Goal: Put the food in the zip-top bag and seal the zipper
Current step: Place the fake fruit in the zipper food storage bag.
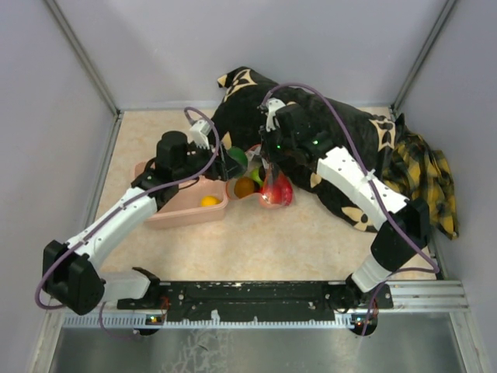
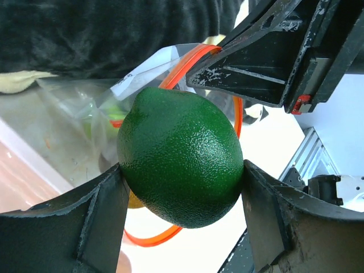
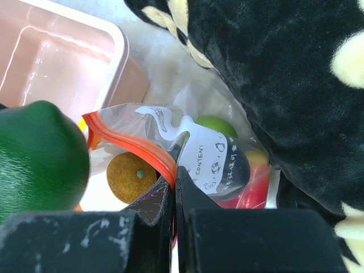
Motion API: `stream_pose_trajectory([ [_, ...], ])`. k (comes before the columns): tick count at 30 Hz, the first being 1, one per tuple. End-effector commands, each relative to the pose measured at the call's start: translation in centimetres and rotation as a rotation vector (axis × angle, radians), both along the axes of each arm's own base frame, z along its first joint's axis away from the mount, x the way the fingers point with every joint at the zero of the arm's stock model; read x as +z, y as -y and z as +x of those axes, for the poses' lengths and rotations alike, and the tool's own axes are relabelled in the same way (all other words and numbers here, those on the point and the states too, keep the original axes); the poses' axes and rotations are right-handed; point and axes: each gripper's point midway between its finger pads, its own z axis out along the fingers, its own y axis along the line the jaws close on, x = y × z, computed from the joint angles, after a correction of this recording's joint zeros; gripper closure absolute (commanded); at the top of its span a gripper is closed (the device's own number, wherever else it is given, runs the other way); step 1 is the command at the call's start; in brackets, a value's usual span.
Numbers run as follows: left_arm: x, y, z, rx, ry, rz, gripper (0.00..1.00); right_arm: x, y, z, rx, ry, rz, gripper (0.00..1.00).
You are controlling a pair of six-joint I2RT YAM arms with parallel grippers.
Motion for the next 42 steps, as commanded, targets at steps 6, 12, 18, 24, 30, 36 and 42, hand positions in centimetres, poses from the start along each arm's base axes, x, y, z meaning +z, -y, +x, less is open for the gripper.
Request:
stream_pose_trajectory([
  [6, 0.6, 4.0, 0.5, -0.098, 0.136, 0.024, 0.51, 4.8, -0.3, -0.4, 0.005, 0.091, 0.122, 1.0],
  [12, -1.3, 4.9, 0.6, -0.117, 0.146, 0.094, 0.46, 5.0, -0.3, -0.7, 0.007, 0.087, 0.137, 1.0],
  [18, -1.5, 5.4, -0.9, -0.165, 0.195, 0.145, 0.45, 5.1, 0.0, -0.8, -0.002, 0.093, 0.136, 1.0],
  [24, -2.4, 4.7, -0.1, -0.1, 0.215, 0.204, 0.44, 4.9, 0.0, -1.0, 0.0, 0.087, 0.133, 1.0],
  [30, -3.6, 4.0, 3.1, 0.04, 0.163, 0.279, 0.39, 4.6, 0.1, -1.3, 0.004, 0.079, 0.134, 1.0],
  [36, -2.0, 4.4, 3.8, 0.072, 0.18, 0.225, 0.29, 4.6, 0.1, -1.5, 0.004, 0.073, 0.138, 1.0],
  [42, -1.8, 4.2, 3.9, 0.092, 0.175, 0.222, 0.2, 4.4, 0.2, -1.6, 0.002, 0.071, 0.14, 1.0],
])
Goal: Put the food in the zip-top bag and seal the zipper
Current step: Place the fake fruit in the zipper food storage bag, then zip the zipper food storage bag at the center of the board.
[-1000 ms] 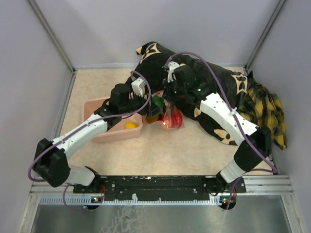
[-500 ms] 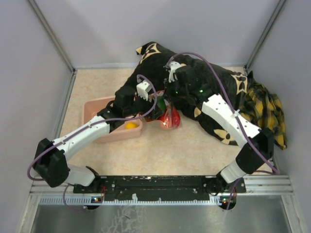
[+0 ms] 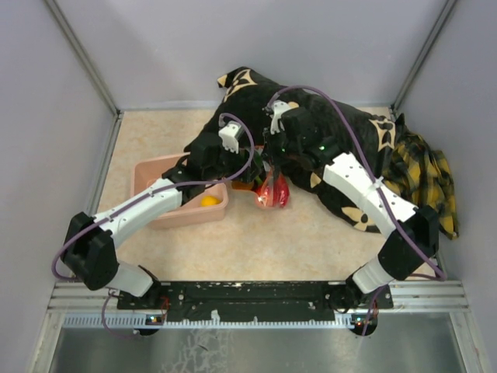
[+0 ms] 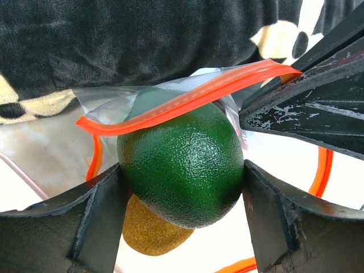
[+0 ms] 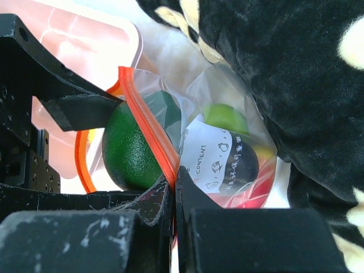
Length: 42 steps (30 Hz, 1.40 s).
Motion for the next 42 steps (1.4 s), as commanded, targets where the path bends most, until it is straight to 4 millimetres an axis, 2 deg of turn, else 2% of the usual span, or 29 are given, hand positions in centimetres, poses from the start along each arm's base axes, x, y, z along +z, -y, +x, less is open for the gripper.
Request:
stream_pose_trajectory([
  [1, 2.8, 0.0, 0.8, 0.041, 0.048, -0.048, 0.19, 3.6, -0.1, -0.1, 0.002, 0.078, 0.078, 1.0],
  [7, 3.5, -0.6, -0.2, 0.033, 0.041, -0.047, 0.11, 3.6, -0.1, -0.1, -0.004, 0.081, 0.083, 1.0],
  [12, 4.6, -1.7, -1.2, 0.038, 0.03, -0.029, 0.09, 3.4, -0.1, 0.0, -0.006, 0.079, 0.082, 1.0],
  [14, 5.0, -2.6, -1.6, 0.068, 0.027, -0.019, 0.09, 3.4, -0.1, 0.0, -0.007, 0.08, 0.082, 1.0],
  [15, 5.6, -4.5, -1.9, 0.119, 0.026, -0.006, 0.08, 3.4, -0.1, 0.1, -0.009, 0.082, 0.082, 1.0],
  [16, 5.5, -5.2, -2.0, 0.139, 0.022, 0.002, 0.07, 3.4, -0.1, 0.1, -0.008, 0.083, 0.082, 1.0],
  [20, 4.2, -8.2, -1.7, 0.213, -0.012, 0.056, 0.07, 3.4, -0.3, 0.1, -0.001, 0.082, 0.087, 1.0],
  [23, 2.7, -9.2, -1.4, 0.23, -0.035, 0.098, 0.08, 3.4, -0.4, 0.2, 0.005, 0.081, 0.09, 1.0],
  [26, 1.6, -8.6, -1.3, 0.195, -0.056, 0.115, 0.09, 3.3, -0.5, 0.2, 0.009, 0.079, 0.09, 1.0],
  [31, 1.1, -6.5, -1.4, 0.104, -0.068, 0.066, 0.12, 3.3, -0.6, 0.2, 0.011, 0.082, 0.092, 1.0],
  [37, -1.7, -5.1, -1.6, 0.021, -0.123, 0.082, 0.2, 3.5, -0.6, 0.4, 0.01, 0.093, 0.094, 1.0],
  [39, -2.1, -4.7, -1.5, 0.009, -0.128, 0.079, 0.27, 3.5, -0.6, 0.5, 0.011, 0.095, 0.092, 1.0],
  [42, -1.4, -4.3, -1.0, 0.006, -0.115, 0.065, 0.49, 3.4, -0.7, 0.5, 0.013, 0.098, 0.092, 1.0],
])
